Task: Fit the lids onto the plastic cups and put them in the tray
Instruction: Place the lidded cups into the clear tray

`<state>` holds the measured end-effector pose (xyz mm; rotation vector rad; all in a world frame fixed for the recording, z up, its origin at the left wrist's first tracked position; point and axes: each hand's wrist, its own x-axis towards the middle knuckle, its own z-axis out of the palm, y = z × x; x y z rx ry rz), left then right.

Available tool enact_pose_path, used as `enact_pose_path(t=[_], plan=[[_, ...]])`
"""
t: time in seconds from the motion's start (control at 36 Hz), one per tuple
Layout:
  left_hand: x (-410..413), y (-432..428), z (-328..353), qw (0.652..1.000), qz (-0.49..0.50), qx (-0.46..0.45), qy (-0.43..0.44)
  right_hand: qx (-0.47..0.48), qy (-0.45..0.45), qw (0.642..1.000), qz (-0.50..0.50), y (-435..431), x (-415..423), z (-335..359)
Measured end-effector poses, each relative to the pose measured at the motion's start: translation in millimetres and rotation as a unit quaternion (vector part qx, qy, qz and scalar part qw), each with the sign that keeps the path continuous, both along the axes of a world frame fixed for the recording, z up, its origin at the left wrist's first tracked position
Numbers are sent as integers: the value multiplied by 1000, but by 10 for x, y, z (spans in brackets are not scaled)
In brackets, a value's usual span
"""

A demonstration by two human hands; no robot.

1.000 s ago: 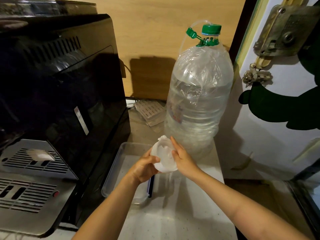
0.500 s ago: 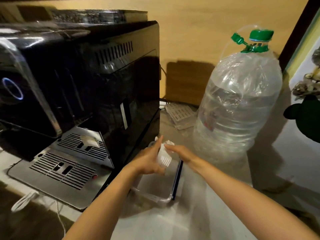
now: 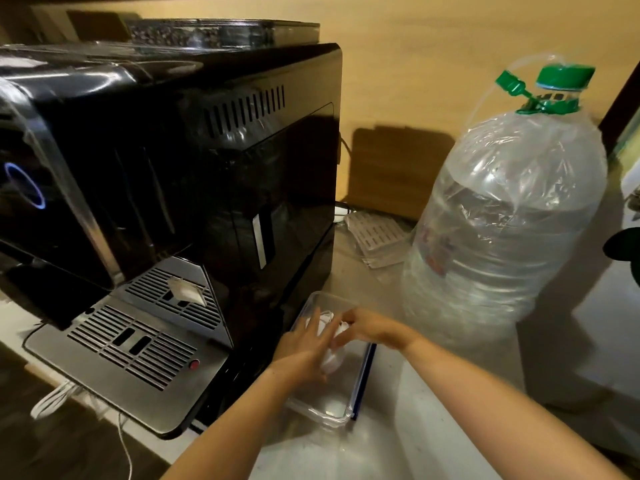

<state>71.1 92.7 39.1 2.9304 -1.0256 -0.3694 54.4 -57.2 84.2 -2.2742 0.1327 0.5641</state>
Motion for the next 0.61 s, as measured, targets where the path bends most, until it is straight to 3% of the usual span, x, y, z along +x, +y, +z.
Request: enact_pose_path(t=[0.25, 0.61], plan=[[42, -102, -140, 999, -15, 41, -3, -117, 49, 990, 62, 9, 166, -140], [119, -149, -342, 995, -33, 89, 35, -267, 67, 947, 167, 92, 314, -362]])
